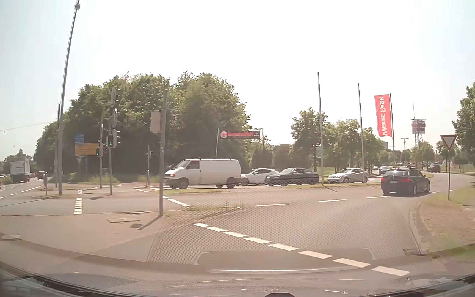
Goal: Follow the waypoints while adhering to traffic rules and regulations
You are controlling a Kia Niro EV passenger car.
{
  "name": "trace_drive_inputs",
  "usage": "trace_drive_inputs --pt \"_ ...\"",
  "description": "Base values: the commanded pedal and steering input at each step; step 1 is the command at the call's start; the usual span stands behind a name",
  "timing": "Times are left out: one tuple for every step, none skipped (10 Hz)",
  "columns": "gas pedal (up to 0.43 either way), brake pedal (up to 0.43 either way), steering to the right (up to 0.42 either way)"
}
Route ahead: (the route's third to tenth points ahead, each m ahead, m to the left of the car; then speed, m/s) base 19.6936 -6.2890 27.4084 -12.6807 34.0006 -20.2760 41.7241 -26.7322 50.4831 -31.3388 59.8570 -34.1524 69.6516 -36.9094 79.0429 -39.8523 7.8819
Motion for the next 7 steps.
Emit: trace_drive_inputs --pt "0.177 0.000 0.176" --pt "0.189 0.000 0.185" --pt "0.220 0.000 0.192" --pt "0.248 0.000 0.196" --pt "0.260 0.000 0.197" --pt "0.280 0.000 0.197" --pt "0.287 0.000 0.197"
